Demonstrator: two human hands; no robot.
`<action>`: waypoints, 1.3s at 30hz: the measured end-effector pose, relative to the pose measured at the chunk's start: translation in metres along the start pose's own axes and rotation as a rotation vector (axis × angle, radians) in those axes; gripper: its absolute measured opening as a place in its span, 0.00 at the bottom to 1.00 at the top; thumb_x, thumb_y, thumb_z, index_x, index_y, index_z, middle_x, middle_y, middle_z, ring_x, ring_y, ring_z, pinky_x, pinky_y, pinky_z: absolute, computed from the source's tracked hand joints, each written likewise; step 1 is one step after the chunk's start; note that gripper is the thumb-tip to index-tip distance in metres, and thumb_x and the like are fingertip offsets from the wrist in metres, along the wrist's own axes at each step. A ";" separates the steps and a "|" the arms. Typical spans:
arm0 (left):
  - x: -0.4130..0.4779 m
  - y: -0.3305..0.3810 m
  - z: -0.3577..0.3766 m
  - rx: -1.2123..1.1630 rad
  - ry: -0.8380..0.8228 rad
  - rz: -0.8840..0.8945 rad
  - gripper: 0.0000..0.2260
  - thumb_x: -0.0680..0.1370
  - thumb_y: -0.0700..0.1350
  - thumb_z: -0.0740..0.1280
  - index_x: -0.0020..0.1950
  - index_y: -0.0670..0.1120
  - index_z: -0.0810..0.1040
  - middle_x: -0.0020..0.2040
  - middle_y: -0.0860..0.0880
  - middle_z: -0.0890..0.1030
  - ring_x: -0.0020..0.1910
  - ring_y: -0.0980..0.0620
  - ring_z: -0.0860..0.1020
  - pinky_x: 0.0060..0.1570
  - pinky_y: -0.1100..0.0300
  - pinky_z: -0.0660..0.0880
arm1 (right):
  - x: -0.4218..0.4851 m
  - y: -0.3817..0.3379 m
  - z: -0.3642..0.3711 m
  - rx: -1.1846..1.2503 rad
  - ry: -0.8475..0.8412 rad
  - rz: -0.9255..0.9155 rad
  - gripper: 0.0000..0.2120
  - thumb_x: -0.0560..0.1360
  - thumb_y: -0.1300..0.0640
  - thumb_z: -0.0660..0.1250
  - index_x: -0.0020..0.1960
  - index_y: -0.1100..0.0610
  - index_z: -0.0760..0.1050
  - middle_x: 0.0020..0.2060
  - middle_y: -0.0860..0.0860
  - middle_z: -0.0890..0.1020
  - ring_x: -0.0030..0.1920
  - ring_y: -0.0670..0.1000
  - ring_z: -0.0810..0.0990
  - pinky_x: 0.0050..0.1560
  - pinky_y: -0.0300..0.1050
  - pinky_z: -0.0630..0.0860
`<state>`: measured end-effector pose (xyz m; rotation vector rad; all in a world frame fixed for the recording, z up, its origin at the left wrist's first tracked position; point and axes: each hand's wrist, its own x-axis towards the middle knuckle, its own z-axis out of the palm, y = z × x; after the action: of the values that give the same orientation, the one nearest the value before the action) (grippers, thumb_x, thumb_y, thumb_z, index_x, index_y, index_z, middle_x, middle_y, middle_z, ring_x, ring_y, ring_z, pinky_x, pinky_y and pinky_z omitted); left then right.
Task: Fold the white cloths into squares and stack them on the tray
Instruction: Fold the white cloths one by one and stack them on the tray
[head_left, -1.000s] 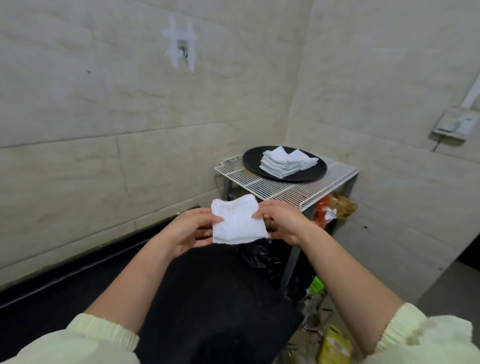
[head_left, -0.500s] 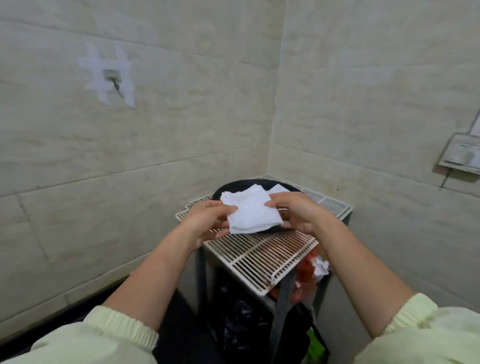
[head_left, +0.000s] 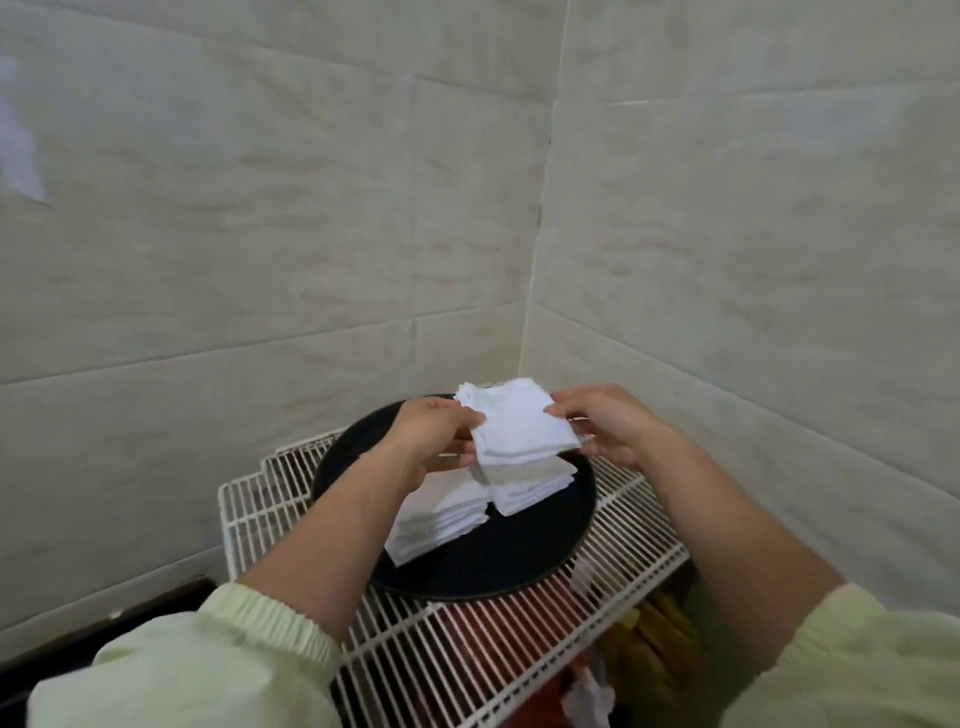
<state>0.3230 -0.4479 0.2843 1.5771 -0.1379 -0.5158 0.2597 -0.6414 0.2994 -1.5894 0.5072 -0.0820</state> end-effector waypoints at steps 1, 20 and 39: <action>0.008 0.000 0.008 0.007 0.029 0.003 0.06 0.74 0.37 0.72 0.48 0.41 0.76 0.35 0.45 0.79 0.30 0.50 0.76 0.35 0.57 0.80 | 0.012 0.001 -0.007 -0.007 -0.002 0.001 0.14 0.74 0.67 0.67 0.59 0.63 0.78 0.37 0.51 0.80 0.28 0.44 0.78 0.22 0.33 0.71; 0.058 -0.036 0.051 0.491 0.265 0.090 0.25 0.70 0.34 0.71 0.64 0.45 0.67 0.46 0.41 0.81 0.35 0.41 0.84 0.39 0.47 0.82 | 0.100 0.048 -0.034 -0.395 -0.083 -0.151 0.10 0.71 0.65 0.73 0.52 0.60 0.79 0.41 0.54 0.82 0.38 0.48 0.80 0.32 0.35 0.75; 0.022 -0.042 0.024 0.924 0.427 0.417 0.12 0.75 0.47 0.68 0.58 0.48 0.75 0.55 0.48 0.74 0.49 0.48 0.76 0.46 0.56 0.72 | 0.061 0.040 0.002 -0.864 0.105 -0.544 0.08 0.73 0.55 0.71 0.51 0.54 0.79 0.42 0.47 0.79 0.47 0.50 0.78 0.49 0.43 0.73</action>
<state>0.3241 -0.4747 0.2384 2.4319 -0.4060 0.2807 0.3043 -0.6617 0.2449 -2.5541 0.1652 -0.4005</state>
